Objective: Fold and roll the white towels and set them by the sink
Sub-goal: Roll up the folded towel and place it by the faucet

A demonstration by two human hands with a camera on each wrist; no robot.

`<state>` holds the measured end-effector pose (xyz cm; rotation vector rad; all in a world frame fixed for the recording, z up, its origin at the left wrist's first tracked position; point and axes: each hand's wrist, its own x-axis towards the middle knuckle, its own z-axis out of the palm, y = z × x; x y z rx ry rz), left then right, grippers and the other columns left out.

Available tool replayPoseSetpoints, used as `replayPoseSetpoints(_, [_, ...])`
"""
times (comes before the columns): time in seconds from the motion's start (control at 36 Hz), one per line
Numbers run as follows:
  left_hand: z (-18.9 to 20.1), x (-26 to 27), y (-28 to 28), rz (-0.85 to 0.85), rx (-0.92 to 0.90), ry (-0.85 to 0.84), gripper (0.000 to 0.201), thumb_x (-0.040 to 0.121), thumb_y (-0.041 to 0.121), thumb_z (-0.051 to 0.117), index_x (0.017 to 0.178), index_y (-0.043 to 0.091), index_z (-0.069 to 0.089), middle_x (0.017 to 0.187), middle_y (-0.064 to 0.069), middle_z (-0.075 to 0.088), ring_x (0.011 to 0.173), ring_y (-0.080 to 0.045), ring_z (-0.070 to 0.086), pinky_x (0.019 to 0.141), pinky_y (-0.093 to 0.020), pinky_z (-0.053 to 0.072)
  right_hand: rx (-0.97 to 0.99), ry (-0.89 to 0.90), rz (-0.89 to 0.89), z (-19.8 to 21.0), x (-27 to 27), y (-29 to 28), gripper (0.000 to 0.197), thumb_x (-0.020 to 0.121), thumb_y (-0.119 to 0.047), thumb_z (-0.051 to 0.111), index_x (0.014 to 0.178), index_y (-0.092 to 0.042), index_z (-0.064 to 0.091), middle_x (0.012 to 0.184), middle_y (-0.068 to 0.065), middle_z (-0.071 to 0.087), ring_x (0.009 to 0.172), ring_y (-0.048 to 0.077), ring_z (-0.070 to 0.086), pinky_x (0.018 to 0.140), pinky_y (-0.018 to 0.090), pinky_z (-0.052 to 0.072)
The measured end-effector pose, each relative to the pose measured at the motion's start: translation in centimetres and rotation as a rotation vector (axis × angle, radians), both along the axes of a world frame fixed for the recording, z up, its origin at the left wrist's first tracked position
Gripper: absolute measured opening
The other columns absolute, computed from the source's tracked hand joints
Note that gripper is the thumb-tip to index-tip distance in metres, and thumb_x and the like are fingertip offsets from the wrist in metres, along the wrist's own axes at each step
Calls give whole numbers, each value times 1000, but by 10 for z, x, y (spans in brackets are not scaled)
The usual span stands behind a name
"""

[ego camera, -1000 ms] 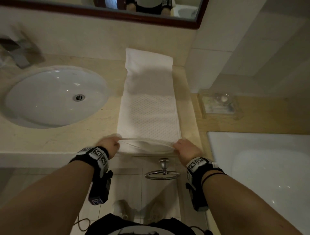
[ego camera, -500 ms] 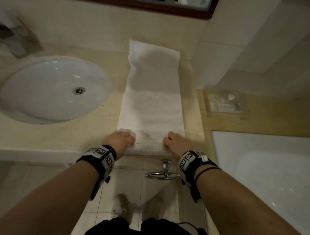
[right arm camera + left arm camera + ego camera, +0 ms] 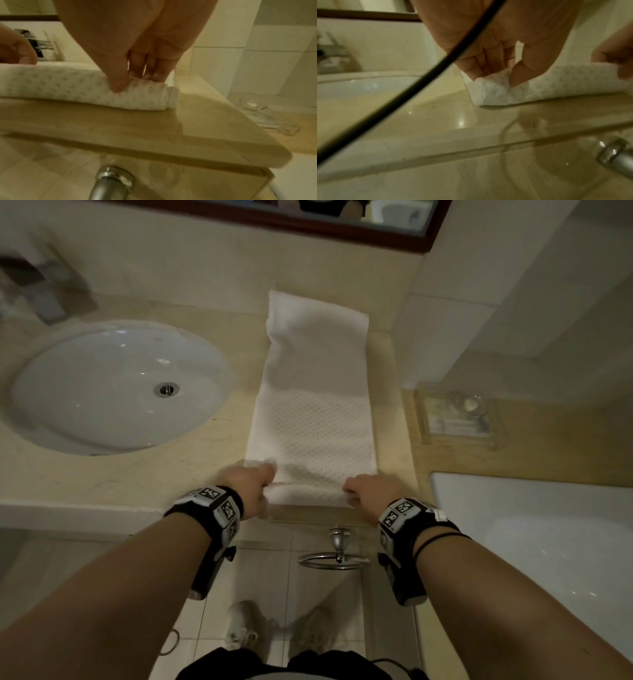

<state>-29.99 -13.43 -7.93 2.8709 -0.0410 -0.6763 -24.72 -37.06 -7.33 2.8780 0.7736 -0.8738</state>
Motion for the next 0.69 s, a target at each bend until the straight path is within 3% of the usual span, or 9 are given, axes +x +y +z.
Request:
replayPoseSetpoints(0.14, [-6,2,0,196,-151,-51,24,88,21,52,96,24,30,89,-4,53,79,-24,53,68,-27,40,119,-29,-235,-4,4,5,22,95,-20,43,117,-16,40,104,10,57,84,26,53,73,32,43])
replayPoseSetpoints(0.19, [-6,5,3,224,-205,-53,19,90,15,50,100,23,35,96,-9,55,86,-26,55,71,-27,40,114,-88,-211,-7,4,9,18,94,-13,44,112,-15,45,112,10,50,88,25,50,72,31,40])
replayPoseSetpoints(0.25, [-6,11,8,206,-217,-79,23,91,11,49,113,17,47,119,-12,49,104,-30,53,85,-29,41,71,-221,-171,-9,4,12,20,94,-15,45,113,-18,50,120,6,44,104,24,46,79,31,38])
replayPoseSetpoints(0.31, [-7,16,9,146,-136,-140,27,92,12,49,118,16,54,130,-8,42,111,-29,48,90,-26,37,31,-331,-113,-10,6,16,25,94,-17,44,117,-22,51,122,4,42,112,24,41,87,32,35])
replayPoseSetpoints(0.36, [-5,21,5,50,19,-182,28,89,17,52,116,21,58,129,-3,44,116,-25,43,90,-26,33,62,-266,-74,-12,8,20,28,94,-13,40,120,-17,48,123,7,43,110,26,45,82,33,36])
replayPoseSetpoints(0.44, [-1,27,-7,-145,203,-193,31,90,20,51,121,22,55,130,-1,47,123,-24,40,92,-29,34,118,-151,-62,-16,8,22,24,96,-12,38,119,-12,47,120,10,43,103,28,50,70,31,31])
replayPoseSetpoints(0.56, [-6,25,-18,-113,235,-152,36,93,16,47,129,14,47,134,-5,45,124,-25,41,99,-31,36,209,-202,-104,-20,-2,12,24,95,-27,43,115,-15,49,116,5,46,100,25,51,68,29,32])
replayPoseSetpoints(0.61, [-6,20,-21,-94,218,-157,42,94,21,44,135,15,39,140,-4,39,128,-23,37,104,-29,31,196,-190,-53,-21,-5,7,38,86,-38,56,117,-18,46,117,1,43,102,22,49,70,29,35])
replayPoseSetpoints(0.69, [-4,14,-19,-119,206,-144,59,92,39,44,144,17,25,144,-3,33,131,-22,33,107,-29,28,153,-151,-26,-20,-4,9,42,84,-25,59,122,-20,43,122,1,40,109,21,46,74,29,37])
